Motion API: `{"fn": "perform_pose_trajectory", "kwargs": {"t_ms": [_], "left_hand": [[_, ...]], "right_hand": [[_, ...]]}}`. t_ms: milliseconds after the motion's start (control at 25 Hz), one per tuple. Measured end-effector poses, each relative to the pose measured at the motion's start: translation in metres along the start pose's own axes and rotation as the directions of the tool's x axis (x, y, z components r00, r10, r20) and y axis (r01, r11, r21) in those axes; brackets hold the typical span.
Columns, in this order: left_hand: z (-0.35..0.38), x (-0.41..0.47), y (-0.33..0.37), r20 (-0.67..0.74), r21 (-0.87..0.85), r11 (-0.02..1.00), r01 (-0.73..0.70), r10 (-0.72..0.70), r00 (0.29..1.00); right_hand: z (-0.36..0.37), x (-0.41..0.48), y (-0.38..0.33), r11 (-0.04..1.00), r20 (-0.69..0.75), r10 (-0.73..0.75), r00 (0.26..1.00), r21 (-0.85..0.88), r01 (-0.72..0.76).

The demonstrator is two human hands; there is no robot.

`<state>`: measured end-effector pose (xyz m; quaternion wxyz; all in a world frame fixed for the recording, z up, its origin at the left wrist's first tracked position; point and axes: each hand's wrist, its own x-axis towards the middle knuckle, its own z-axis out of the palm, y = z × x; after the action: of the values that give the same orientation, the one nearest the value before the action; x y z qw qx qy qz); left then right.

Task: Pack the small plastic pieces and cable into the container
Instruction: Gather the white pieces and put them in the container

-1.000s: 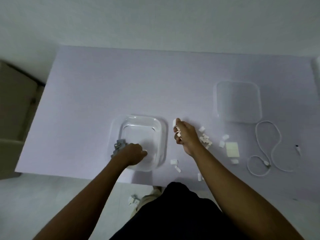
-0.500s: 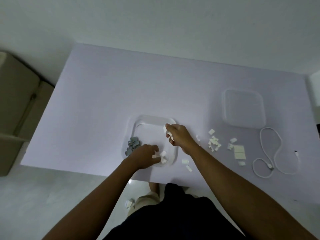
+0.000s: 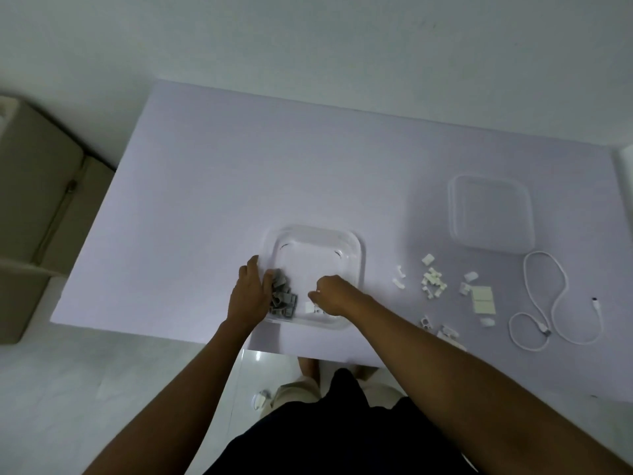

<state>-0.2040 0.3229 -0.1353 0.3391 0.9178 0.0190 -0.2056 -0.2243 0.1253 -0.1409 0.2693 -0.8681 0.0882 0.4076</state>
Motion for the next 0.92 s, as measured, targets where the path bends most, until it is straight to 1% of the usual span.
{"fn": "perform_pose_trajectory", "kwargs": {"t_ms": [80, 200, 280, 360, 440, 480, 520, 560, 600, 640, 680, 720, 800, 880, 920], "left_hand": [[0.001, 0.001, -0.002, -0.018, 0.011, 1.0, 0.001, -0.001, 1.0], [0.003, 0.003, 0.002, -0.086, 0.108, 0.994, -0.004, 0.013, 0.996], [0.004, 0.003, 0.013, -0.153, 0.176, 0.984, -0.018, 0.045, 0.987], [0.005, 0.003, 0.028, -0.225, 0.222, 0.974, -0.053, 0.104, 0.969], [0.009, 0.001, 0.049, -0.279, 0.212, 0.97, -0.119, 0.177, 0.944], [0.012, -0.001, 0.06, -0.281, 0.195, 0.965, -0.173, 0.224, 0.933], [0.019, -0.004, 0.074, -0.259, 0.173, 0.953, -0.247, 0.286, 0.923], [0.028, -0.008, 0.088, -0.213, 0.147, 0.931, -0.335, 0.36, 0.908], [0.038, -0.012, 0.101, -0.144, 0.123, 0.898, -0.422, 0.437, 0.888], [0.048, -0.018, 0.113, -0.056, 0.102, 0.864, -0.492, 0.499, 0.865], [0.062, -0.023, 0.125, 0.055, 0.087, 0.838, -0.539, 0.537, 0.842], [0.076, -0.029, 0.135, 0.175, 0.082, 0.823, -0.562, 0.543, 0.821], [0.11, -0.038, 0.15, 0.392, 0.131, 0.805, -0.578, 0.494, 0.776], [0.142, -0.044, 0.157, 0.504, 0.256, 0.762, -0.595, 0.42, 0.755], [0.154, -0.045, 0.158, 0.535, 0.327, 0.736, -0.592, 0.372, 0.759]], "right_hand": [[0.005, -0.001, 0.001, 0.998, -0.002, 0.003, 1.0, -0.057, -0.003], [0.007, -0.006, 0.001, 0.993, 0.002, -0.013, 1.0, -0.118, 0.013], [0.002, -0.011, -0.001, 0.993, -0.01, -0.017, 1.0, -0.119, 0.016], [-0.008, -0.022, -0.002, 0.997, -0.039, -0.029, 0.999, -0.076, 0.026], [-0.022, -0.04, 0.004, 0.995, -0.125, -0.082, 0.989, 0.052, 0.089], [-0.029, -0.051, 0.012, 0.984, -0.22, -0.092, 0.971, 0.131, 0.123], [-0.036, -0.061, 0.024, 0.971, -0.341, -0.071, 0.937, 0.193, 0.144], [-0.04, -0.068, 0.042, 0.958, -0.461, -0.03, 0.887, 0.239, 0.156], [-0.042, -0.075, 0.063, 0.951, -0.552, 0.023, 0.834, 0.268, 0.152], [-0.041, -0.078, 0.085, 0.949, -0.603, 0.083, 0.793, 0.29, 0.121], [-0.038, -0.084, 0.11, 0.948, -0.62, 0.155, 0.769, 0.313, 0.062], [-0.032, -0.088, 0.133, 0.943, -0.611, 0.219, 0.76, 0.334, -0.003], [-0.016, -0.099, 0.17, 0.921, -0.565, 0.319, 0.761, 0.375, -0.107], [0.003, -0.103, 0.191, 0.912, -0.552, 0.353, 0.756, 0.383, -0.146], [0.011, -0.102, 0.197, 0.913, -0.554, 0.35, 0.755, 0.381, -0.144]]}}
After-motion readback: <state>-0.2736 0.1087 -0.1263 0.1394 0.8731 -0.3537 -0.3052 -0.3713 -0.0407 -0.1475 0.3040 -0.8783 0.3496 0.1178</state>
